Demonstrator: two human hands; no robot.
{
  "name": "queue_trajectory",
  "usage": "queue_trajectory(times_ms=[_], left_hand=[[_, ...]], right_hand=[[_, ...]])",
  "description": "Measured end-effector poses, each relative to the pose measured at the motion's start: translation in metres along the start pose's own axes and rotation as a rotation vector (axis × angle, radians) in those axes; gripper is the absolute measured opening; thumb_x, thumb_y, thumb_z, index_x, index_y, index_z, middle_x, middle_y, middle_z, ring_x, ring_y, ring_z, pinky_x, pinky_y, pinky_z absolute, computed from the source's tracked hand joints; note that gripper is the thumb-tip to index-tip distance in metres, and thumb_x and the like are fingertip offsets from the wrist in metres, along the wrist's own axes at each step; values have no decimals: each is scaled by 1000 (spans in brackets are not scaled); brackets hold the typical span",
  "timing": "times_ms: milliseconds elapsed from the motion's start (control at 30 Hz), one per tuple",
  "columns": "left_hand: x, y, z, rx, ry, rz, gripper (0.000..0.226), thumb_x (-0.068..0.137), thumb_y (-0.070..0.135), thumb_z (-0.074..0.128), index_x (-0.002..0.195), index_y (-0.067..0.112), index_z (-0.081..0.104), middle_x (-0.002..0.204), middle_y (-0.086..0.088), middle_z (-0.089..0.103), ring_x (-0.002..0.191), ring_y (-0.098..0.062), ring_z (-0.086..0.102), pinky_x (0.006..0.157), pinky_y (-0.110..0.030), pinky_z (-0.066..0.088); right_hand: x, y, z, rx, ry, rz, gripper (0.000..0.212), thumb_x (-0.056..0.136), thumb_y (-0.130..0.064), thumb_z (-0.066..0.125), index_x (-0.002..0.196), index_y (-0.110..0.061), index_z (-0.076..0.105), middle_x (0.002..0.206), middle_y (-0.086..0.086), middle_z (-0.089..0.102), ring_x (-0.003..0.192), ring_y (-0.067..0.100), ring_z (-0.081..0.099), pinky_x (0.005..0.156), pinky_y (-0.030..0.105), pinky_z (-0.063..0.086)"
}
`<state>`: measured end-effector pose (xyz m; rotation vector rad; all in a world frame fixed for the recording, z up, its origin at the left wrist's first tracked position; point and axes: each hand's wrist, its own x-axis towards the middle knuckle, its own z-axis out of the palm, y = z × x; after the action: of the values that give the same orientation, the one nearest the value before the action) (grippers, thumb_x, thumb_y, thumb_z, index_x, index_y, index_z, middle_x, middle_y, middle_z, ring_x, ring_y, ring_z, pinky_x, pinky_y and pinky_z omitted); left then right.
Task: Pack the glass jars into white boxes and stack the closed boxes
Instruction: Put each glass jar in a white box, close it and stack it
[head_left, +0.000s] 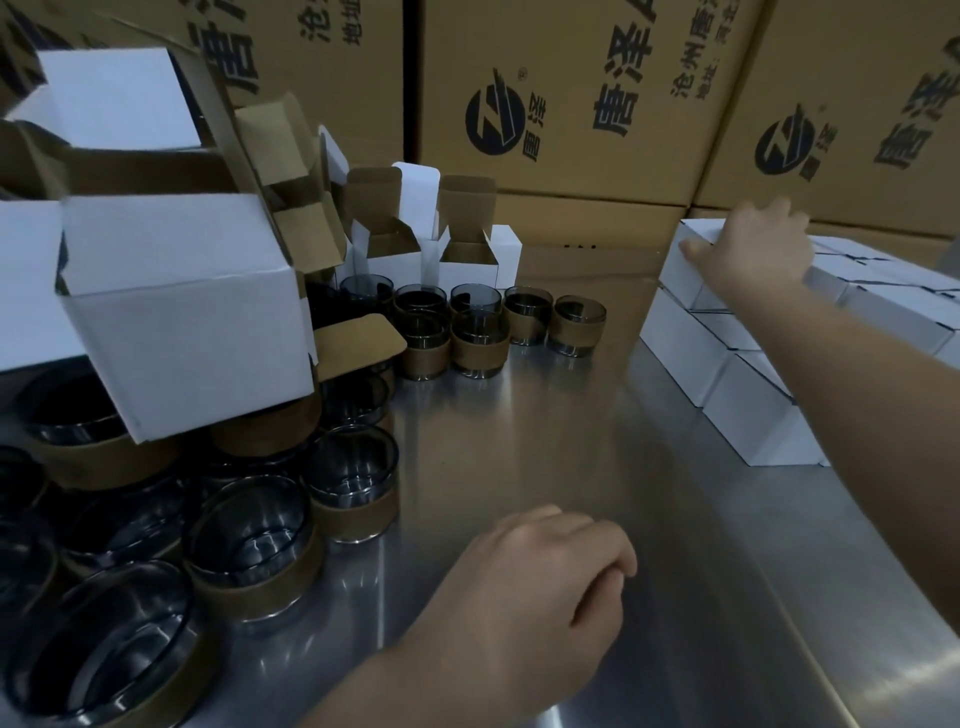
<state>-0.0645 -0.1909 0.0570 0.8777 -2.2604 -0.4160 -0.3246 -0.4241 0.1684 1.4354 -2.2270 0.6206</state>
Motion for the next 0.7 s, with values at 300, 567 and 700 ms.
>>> queue_trajectory(times_ms=[300,567,700], left_hand=[[-1,0,1,8,10,0,20,89,30,43,94,24,61,86,7,62,84,-11,53,73,-30,44],[0,-4,0,-48,8,-31,14,90,22,50,94,22,63,85,8,61,85,-11,53,76,-32,45],[0,-5,-1,-51,14,-48,15,90,24,49,94,22,63,87,8,63,87,-10,53,78,-35,45]], right_hand=[[5,-1,5,-112,-57,29,59,91,-53,56,110,3,59,117,23,49,119,40,39,74,42,35],[-68,-91,-63,685,-241,-405,36,93,-30,57,126,-15,61,122,2,63,113,18,58,97,35,47],[-139,-139,-109,1119,-785,-600,35,93,-42,61,124,-28,55,104,-8,69,86,6,69,77,26,59]])
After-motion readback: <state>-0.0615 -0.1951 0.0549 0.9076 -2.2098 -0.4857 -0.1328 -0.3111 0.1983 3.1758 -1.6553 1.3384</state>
